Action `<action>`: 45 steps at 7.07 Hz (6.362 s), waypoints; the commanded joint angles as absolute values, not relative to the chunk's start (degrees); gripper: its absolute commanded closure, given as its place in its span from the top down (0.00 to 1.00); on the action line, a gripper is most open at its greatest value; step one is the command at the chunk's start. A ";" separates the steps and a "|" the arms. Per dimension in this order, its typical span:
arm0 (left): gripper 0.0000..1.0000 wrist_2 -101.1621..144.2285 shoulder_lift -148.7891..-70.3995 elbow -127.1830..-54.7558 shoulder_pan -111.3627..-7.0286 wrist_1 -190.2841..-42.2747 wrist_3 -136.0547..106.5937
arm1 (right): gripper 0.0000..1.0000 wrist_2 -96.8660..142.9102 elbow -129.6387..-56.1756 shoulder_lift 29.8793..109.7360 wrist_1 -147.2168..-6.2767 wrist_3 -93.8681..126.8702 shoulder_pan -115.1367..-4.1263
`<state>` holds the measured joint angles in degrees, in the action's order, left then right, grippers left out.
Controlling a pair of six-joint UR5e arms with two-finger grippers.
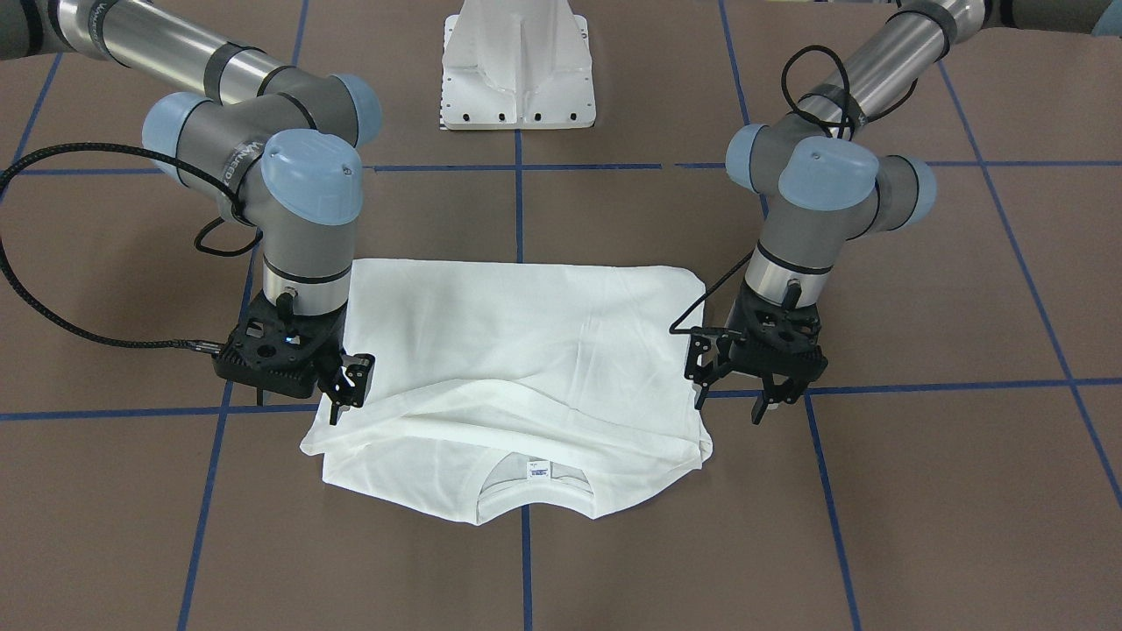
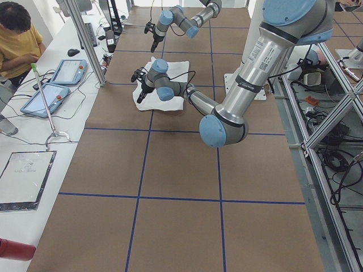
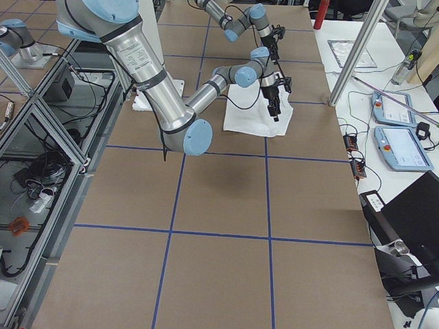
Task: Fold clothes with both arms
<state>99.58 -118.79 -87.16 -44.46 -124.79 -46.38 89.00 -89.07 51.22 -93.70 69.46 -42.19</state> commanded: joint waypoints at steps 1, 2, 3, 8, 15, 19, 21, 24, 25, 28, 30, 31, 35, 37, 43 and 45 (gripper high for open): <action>1.00 100.11 -109.03 -97.26 -39.85 -125.33 -47.89 | 1.00 89.03 -90.34 51.68 -93.60 69.52 -42.19; 1.00 99.50 -107.51 -97.99 -36.25 -126.29 -53.64 | 1.00 89.03 -90.44 51.68 -93.60 69.61 -42.19; 1.00 96.79 -106.97 -97.91 -31.77 -127.26 -57.62 | 1.00 88.95 -90.61 51.77 -93.60 69.61 -42.10; 0.61 94.40 -106.96 -97.21 -28.65 -127.18 -61.79 | 1.00 88.95 -90.79 51.68 -93.60 69.61 -42.10; 0.00 94.83 -101.72 -102.98 -30.57 -126.74 -53.33 | 1.00 89.03 -90.97 51.51 -93.60 70.40 -41.75; 0.00 95.10 -110.93 -86.48 -51.99 -126.56 -31.85 | 1.00 88.95 -93.78 51.07 -93.60 72.94 -38.77; 0.00 94.48 -124.47 -67.68 -54.83 -127.35 -31.64 | 1.00 88.86 -94.74 50.98 -93.52 74.43 -37.71; 0.99 92.72 -130.61 -60.46 -56.68 -128.05 -31.12 | 1.00 88.77 -95.80 50.54 -93.52 76.98 -36.39; 1.00 94.99 -129.74 -62.82 -57.47 -130.32 -30.50 | 1.00 88.60 -95.19 48.97 -93.60 80.21 -35.69; 1.00 103.01 -121.32 -72.91 -58.36 -130.96 -30.59 | 0.99 85.46 -79.72 39.24 -83.67 98.55 -32.18; 1.00 103.01 -120.15 -74.35 -58.36 -131.04 -31.29 | 0.98 79.12 -62.03 30.62 -74.83 100.72 -30.50; 1.00 103.01 -119.54 -74.62 -58.27 -131.04 -31.29 | 0.98 77.80 -59.01 29.37 -73.23 100.29 -29.89; 1.00 103.01 -116.46 -77.07 -58.27 -131.22 -31.46 | 0.79 71.38 -52.12 27.07 -69.35 93.36 -26.55; 1.00 103.01 -115.84 -77.61 -58.27 -131.31 -31.46 | 0.70 70.67 -51.42 26.72 -69.35 91.76 -25.84; 1.00 103.01 -114.70 -78.05 -58.27 -131.92 -32.96 | 0.59 69.70 -51.42 26.72 -69.43 90.44 -25.05; 1.00 103.01 -114.70 -78.05 -58.27 -131.92 -32.96 | 0.33 69.70 -51.42 26.81 -69.35 90.44 -25.05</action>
